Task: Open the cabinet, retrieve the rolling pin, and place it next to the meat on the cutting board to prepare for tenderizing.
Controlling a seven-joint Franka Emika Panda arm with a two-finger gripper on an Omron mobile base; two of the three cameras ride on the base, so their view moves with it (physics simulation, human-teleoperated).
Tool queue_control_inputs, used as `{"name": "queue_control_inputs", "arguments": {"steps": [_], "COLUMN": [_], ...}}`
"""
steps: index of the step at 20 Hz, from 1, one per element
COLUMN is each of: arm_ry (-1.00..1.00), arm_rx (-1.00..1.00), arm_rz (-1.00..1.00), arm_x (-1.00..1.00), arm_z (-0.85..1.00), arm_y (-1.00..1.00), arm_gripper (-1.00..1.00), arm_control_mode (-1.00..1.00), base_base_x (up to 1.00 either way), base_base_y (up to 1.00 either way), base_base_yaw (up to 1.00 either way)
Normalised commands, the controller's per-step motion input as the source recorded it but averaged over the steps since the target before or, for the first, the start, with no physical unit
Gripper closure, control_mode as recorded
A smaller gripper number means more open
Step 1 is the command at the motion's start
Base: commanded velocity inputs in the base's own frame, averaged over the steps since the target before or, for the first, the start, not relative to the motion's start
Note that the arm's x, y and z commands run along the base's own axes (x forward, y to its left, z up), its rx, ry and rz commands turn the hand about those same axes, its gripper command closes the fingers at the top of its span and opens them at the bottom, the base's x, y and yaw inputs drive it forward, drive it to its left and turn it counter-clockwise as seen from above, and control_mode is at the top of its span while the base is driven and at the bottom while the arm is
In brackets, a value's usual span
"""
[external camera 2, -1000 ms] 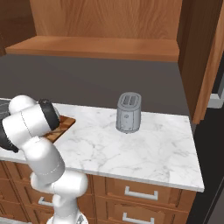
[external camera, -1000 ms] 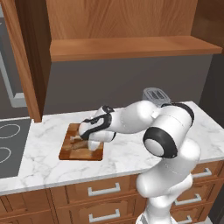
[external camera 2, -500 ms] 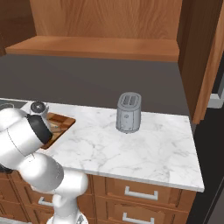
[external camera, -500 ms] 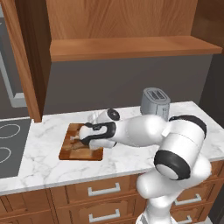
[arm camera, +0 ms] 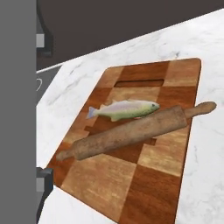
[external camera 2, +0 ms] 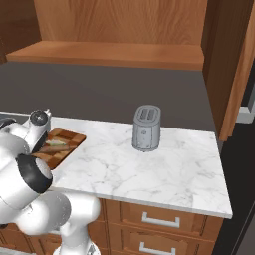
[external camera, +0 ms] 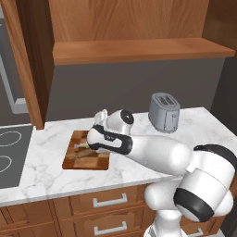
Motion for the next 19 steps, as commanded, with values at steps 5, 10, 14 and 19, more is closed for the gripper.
{"name": "queue_control_inputs", "arguments": {"steps": [5,10,14,19], "arm_ry": [0.00,0.00,0.00,0.00], "arm_rx": [0.06,0.05,0.04,0.03], "arm_rz": [0.00,0.00,0.00,0.00], "arm_x": [-0.32,-0.47,-0.58,-0.72], "arm_z": [0.55,0.51,0.40,0.31], "arm_y": [0.00,0.00,0.00,0.00], "arm_gripper": [-1.00,-1.00,-1.00,-1.00], "arm_control_mode": [-1.00,-1.00,-1.00,-1.00], "base_base_x": [0.00,0.00,0.00,0.00], "base_base_y": [0.00,0.00,0.00,0.00], "base_base_yaw": [0.00,0.00,0.00,0.00]}}
